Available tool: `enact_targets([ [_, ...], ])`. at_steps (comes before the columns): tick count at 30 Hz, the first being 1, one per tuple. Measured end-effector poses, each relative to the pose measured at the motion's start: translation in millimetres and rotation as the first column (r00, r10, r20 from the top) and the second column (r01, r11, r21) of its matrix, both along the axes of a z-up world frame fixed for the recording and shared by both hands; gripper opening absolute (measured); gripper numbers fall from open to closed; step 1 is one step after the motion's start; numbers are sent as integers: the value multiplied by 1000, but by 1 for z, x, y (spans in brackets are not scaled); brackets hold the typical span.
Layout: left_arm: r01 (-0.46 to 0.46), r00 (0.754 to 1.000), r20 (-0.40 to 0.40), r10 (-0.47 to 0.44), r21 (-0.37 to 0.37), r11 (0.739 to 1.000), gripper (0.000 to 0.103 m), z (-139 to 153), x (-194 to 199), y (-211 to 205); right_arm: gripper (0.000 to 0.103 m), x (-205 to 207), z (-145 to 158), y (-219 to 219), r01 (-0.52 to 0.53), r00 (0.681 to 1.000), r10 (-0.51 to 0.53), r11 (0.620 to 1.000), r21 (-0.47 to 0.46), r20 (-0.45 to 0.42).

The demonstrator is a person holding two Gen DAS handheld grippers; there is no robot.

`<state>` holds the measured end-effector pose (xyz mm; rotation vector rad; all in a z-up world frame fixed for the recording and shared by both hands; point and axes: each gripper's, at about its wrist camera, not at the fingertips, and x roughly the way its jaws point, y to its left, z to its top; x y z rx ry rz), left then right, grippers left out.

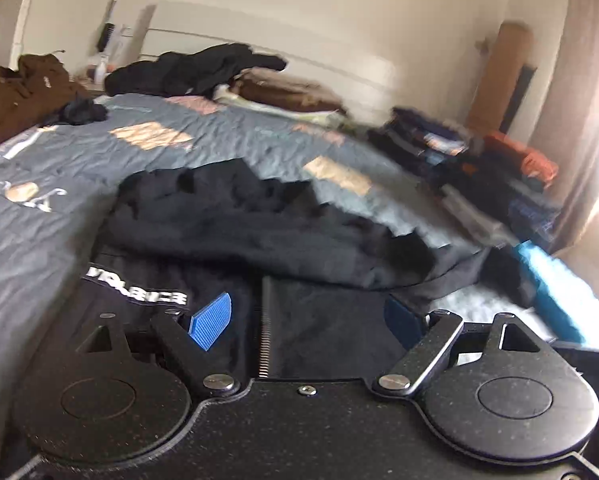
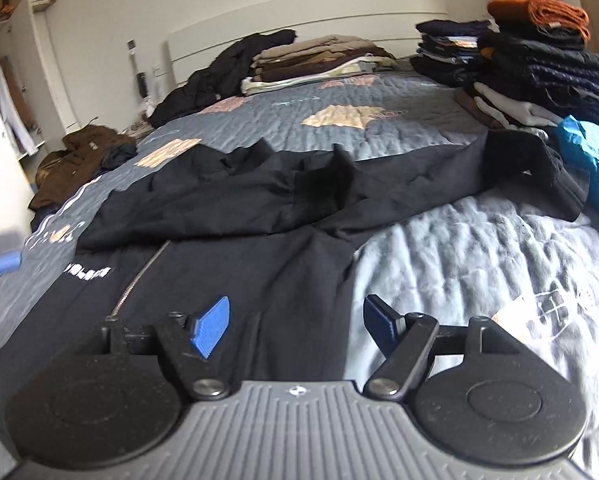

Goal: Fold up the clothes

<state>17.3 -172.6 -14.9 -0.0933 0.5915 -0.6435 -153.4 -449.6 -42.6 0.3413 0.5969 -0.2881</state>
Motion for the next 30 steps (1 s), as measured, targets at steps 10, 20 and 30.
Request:
enact_targets([
  [10, -5, 1000, 13, 5, -13, 1000, 83, -6, 8, -15, 73, 11, -29, -122, 296, 945, -319, 928, 224, 71],
  [20, 7, 1000, 11, -7, 4, 1000, 83, -15, 13, -32, 73, -31, -71, -226, 470, 658, -740, 549, 691, 140],
  [30, 308, 944, 127, -303, -26, 951, 83, -14, -29, -70, 74, -20, -104, -258, 438, 485, -871, 317, 841, 76],
])
